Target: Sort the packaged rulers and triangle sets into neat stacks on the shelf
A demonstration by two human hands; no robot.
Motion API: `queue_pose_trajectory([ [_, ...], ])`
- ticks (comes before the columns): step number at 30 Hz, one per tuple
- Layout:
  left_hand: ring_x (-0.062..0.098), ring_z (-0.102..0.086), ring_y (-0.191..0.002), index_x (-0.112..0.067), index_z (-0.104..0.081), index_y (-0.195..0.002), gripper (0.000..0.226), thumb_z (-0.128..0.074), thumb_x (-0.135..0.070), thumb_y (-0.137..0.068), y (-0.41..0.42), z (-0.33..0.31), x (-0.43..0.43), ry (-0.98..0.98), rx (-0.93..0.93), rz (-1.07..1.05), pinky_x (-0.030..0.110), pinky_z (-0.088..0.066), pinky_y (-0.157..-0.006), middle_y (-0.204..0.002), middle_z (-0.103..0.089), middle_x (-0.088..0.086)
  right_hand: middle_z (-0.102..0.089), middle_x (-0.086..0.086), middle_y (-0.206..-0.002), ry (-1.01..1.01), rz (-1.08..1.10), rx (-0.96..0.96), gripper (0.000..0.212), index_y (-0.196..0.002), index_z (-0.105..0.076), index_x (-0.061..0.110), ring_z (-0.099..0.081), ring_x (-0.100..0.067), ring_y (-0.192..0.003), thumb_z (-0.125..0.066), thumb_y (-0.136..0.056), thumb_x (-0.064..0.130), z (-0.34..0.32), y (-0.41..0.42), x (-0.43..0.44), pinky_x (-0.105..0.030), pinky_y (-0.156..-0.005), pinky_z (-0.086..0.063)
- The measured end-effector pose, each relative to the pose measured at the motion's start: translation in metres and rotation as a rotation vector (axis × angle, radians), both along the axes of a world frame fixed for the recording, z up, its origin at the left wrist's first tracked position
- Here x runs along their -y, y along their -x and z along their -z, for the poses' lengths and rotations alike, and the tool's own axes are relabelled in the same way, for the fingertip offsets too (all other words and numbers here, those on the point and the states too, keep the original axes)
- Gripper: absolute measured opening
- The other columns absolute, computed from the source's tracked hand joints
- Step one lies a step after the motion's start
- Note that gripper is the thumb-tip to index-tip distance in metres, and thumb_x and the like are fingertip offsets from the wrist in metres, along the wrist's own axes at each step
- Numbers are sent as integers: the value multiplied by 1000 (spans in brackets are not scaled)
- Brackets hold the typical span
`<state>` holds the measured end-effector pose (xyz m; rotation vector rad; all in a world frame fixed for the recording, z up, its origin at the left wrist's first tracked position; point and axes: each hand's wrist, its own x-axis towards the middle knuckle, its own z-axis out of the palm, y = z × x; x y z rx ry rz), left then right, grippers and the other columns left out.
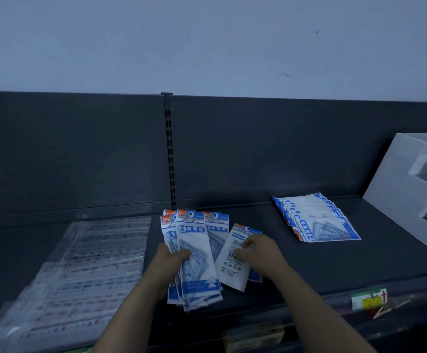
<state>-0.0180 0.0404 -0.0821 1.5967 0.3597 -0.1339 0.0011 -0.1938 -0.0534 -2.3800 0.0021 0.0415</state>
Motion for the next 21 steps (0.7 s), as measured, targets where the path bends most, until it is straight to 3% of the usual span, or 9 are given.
queue_pose_trajectory([
  [2,31,-67,-96,-7,-53,-117,41,-69,-20,-81,0,1,2,7,-9,-4,50,-55,-87,-111,-67,15,-49,-4,-124,72,25,61,52,-113,-57,13,-48,-13,-106,-74,-76,46,-1,-1,-3,-25,-86,-43],
  [4,31,-67,-96,-6,-54,-116,47,-71,-23,-76,3,-1,4,9,-16,-21,48,-55,-86,-109,-67,14,-42,-4,-134,291,-3,69,72,-125,-52,17,-38,-21,-122,-66,-73,65,2,2,-14,-32,-99,-38],
  [8,33,-68,-93,-6,-56,-114,55,-70,-29,-67,3,-4,2,16,-18,-28,52,-56,-84,-107,-68,15,-41,-4,-136,458,-69,10,88,-135,-44,20,-33,-25,-126,-54,-70,78,8,6,-31,-38,-101,-32],
  [10,33,-68,-93,-7,-55,-114,51,-71,-26,-70,5,-7,1,23,-25,-43,51,-56,-83,-107,-68,16,-37,-3,-143,409,-116,-24,83,-139,-41,21,-31,-25,-131,-62,-73,68,10,2,-28,-38,-106,-30],
  [12,33,-66,-93,-6,-53,-114,35,-67,-16,-83,7,-8,-1,30,-31,-76,48,-55,-82,-106,-67,15,-36,-2,-148,193,-168,-96,75,-141,-40,17,-34,-21,-134,-71,-78,44,8,-3,-20,-34,-110,-32],
  [15,33,-67,-94,-8,-55,-114,30,-65,-15,-87,6,-8,-2,29,-33,-79,50,-55,-86,-107,-68,14,-42,-7,-145,55,-186,-143,60,-140,-41,4,-44,-21,-130,-62,-86,14,1,-8,-6,-28,-108,-36],
  [17,33,-68,-94,-9,-57,-114,31,-66,-17,-85,6,-10,-2,32,-18,-71,53,-54,-88,-107,-69,14,-47,-9,-136,177,-151,-101,51,-131,-48,3,-44,-27,-126,-60,-85,23,0,-9,-2,-35,-105,-38],
  [20,32,-68,-92,-9,-56,-114,35,-68,-21,-82,8,-14,1,37,-19,-63,51,-55,-85,-105,-69,14,-45,-3,-129,414,-51,-74,58,-124,-51,17,-39,-26,-124,-61,-79,53,3,-5,-4,-35,-100,-36],
  [21,32,-68,-92,-8,-55,-113,33,-66,-18,-84,8,-15,4,47,-12,-61,49,-56,-83,-105,-69,14,-46,-4,-128,432,-14,-47,55,-121,-52,16,-40,-26,-122,-61,-80,52,6,-4,-4,-35,-98,-38],
])
